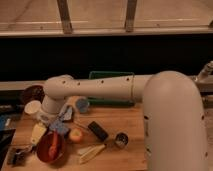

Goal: Place pepper in red bowl

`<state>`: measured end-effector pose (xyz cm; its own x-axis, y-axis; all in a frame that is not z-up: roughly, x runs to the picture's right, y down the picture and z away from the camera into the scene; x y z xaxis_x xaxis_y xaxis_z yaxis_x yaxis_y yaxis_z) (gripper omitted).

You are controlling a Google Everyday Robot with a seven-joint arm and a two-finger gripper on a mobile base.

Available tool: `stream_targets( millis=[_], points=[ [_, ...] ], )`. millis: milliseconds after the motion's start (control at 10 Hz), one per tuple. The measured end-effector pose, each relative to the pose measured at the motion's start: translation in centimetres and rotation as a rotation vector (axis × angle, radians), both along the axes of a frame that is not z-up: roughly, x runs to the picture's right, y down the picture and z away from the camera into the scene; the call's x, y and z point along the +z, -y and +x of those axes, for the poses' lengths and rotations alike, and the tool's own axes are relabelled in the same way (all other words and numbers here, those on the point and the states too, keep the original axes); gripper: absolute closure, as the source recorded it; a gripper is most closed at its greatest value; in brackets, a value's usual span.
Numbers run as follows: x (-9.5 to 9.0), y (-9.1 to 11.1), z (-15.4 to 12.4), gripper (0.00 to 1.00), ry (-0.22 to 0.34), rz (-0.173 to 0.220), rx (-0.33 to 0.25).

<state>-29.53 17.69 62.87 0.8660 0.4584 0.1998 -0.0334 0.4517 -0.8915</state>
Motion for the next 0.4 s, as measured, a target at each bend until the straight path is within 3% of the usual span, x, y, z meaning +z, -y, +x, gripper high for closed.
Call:
stream_targets(
  millis=[100, 200, 400],
  points=[
    [-0.88, 1.47, 0.07, 0.31, 0.002, 0.047, 0.009],
    [-1.14, 2.03, 0.17, 0.31, 0.000, 0.063, 0.014],
    [-1.27, 1.92, -0.03, 0.31, 0.002, 0.063, 0.012]
  ],
)
